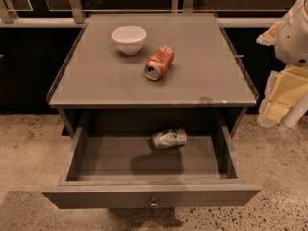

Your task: Pick 7up can from top drawer and place on counter

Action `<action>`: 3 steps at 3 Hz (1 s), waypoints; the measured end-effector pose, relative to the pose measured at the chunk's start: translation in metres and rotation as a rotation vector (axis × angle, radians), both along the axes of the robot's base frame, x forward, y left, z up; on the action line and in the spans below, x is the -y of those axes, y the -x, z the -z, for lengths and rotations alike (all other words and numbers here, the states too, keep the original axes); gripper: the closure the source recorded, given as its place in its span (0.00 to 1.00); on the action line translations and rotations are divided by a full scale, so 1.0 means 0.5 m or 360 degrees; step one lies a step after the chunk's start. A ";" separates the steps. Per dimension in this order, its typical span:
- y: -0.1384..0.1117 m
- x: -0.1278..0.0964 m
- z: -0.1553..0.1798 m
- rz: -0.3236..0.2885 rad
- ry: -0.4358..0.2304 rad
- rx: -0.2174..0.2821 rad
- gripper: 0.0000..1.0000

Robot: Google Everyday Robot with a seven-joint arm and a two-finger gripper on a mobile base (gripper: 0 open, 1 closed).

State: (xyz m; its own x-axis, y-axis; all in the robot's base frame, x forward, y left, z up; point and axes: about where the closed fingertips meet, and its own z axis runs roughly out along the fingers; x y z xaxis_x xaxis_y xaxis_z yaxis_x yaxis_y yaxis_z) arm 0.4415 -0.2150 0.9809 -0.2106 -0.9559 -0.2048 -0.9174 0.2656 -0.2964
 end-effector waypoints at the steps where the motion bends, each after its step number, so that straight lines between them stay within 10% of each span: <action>1: -0.014 -0.009 0.084 -0.0021 -0.0097 -0.0031 0.00; 3: -0.033 -0.095 0.413 -0.0067 -0.0467 -0.0301 0.00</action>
Offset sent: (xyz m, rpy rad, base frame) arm 0.0248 0.0474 -0.2309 0.3358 0.2196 0.0594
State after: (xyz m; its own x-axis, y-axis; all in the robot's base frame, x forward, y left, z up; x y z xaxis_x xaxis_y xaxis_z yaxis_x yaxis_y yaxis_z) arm 0.4581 -0.1673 0.7743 -0.2326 -0.8706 -0.4335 -0.9607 0.2750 -0.0368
